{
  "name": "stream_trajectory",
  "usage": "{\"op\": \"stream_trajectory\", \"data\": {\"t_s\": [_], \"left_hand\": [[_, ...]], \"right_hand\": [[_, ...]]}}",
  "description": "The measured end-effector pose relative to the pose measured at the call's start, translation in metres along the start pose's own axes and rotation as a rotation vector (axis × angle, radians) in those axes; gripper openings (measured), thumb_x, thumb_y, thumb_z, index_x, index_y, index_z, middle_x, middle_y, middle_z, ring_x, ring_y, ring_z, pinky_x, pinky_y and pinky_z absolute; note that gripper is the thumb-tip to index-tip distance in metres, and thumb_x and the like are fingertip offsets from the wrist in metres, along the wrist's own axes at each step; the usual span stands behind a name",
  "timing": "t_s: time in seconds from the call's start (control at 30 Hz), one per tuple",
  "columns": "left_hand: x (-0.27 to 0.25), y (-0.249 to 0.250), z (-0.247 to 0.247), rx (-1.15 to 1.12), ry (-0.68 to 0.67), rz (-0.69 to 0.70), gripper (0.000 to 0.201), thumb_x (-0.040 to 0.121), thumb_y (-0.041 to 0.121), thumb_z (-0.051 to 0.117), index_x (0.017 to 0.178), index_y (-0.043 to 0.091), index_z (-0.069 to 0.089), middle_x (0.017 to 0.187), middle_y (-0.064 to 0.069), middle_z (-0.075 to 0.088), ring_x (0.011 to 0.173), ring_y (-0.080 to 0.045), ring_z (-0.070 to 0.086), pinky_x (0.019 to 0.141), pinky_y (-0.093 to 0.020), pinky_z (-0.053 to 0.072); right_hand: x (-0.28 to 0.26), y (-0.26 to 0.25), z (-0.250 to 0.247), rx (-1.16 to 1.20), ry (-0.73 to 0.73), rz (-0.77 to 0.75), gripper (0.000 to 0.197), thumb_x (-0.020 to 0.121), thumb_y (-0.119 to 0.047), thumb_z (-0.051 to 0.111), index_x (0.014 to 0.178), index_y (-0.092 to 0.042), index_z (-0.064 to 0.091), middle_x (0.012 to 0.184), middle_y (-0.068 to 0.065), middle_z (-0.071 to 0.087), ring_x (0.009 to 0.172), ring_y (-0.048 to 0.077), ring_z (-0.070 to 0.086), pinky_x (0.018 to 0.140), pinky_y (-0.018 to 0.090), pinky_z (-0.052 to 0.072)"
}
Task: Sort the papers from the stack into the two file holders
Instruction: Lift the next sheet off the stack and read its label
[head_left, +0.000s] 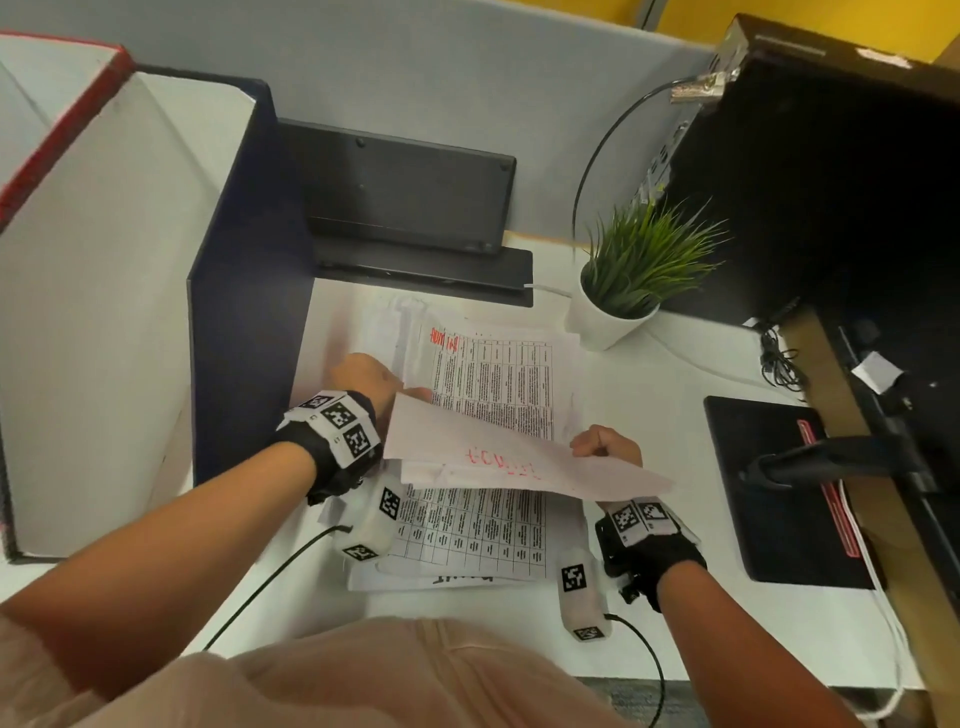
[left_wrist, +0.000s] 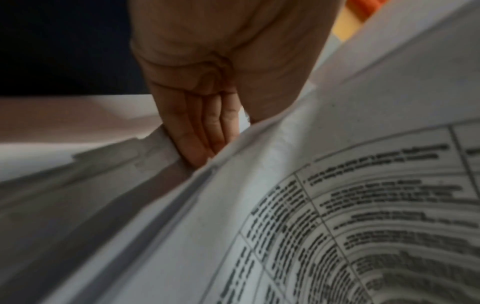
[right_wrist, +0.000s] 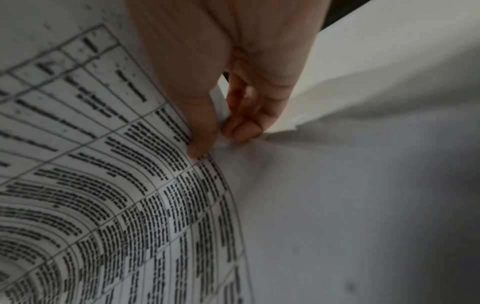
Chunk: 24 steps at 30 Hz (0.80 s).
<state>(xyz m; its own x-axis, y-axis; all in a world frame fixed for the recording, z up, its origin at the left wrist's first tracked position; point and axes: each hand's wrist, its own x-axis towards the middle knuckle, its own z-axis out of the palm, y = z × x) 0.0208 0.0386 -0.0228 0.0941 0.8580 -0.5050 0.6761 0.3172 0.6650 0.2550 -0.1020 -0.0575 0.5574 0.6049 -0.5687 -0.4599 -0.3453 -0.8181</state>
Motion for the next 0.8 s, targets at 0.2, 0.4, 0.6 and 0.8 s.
{"op": "stream_trajectory", "data": {"t_s": [0.2, 0.4, 0.6, 0.8], "left_hand": [[0.000, 0.004, 0.001, 0.156, -0.003, 0.087, 0.027, 0.070, 0.022, 0.080, 0.058, 0.010, 0.060, 0.072, -0.008, 0.059, 0.072, -0.021, 0.057, 0.068, -0.026, 0.048], [-0.004, 0.000, 0.004, 0.225, -0.004, 0.200, 0.048, 0.082, 0.011, 0.068, 0.045, 0.012, 0.038, 0.050, -0.001, 0.036, 0.049, -0.013, 0.037, 0.050, -0.022, 0.031], [-0.005, -0.011, 0.009, 0.275, -0.011, 0.337, 0.042, 0.091, 0.006, 0.052, 0.050, 0.009, 0.041, 0.058, -0.002, 0.040, 0.067, -0.022, 0.045, 0.066, -0.028, 0.035], [-0.007, -0.019, 0.016, 0.180, 0.147, 0.559, 0.017, 0.084, -0.008, 0.049, 0.081, 0.003, 0.063, 0.057, 0.007, 0.042, 0.059, -0.017, 0.049, 0.062, -0.027, 0.043]], "right_hand": [[-0.008, -0.004, 0.006, 0.010, -0.068, 0.106, 0.011, 0.058, 0.009, 0.039, 0.061, 0.006, 0.049, 0.076, 0.016, 0.056, 0.062, 0.030, 0.048, 0.054, 0.025, 0.046], [-0.007, -0.008, 0.005, 0.036, -0.029, 0.073, 0.012, 0.057, 0.013, 0.035, 0.067, 0.010, 0.041, 0.065, 0.022, 0.039, 0.055, 0.028, 0.037, 0.039, 0.015, 0.039], [0.002, -0.002, -0.002, 0.054, -0.001, -0.016, 0.049, 0.073, 0.020, 0.027, 0.031, -0.005, 0.036, 0.043, 0.007, 0.036, 0.033, 0.018, 0.038, 0.040, 0.011, 0.033], [0.007, 0.002, -0.005, -0.074, -0.060, -0.074, 0.047, 0.076, 0.020, 0.030, 0.039, -0.004, 0.044, 0.044, 0.005, 0.044, 0.036, 0.013, 0.043, 0.038, 0.014, 0.036]]}}
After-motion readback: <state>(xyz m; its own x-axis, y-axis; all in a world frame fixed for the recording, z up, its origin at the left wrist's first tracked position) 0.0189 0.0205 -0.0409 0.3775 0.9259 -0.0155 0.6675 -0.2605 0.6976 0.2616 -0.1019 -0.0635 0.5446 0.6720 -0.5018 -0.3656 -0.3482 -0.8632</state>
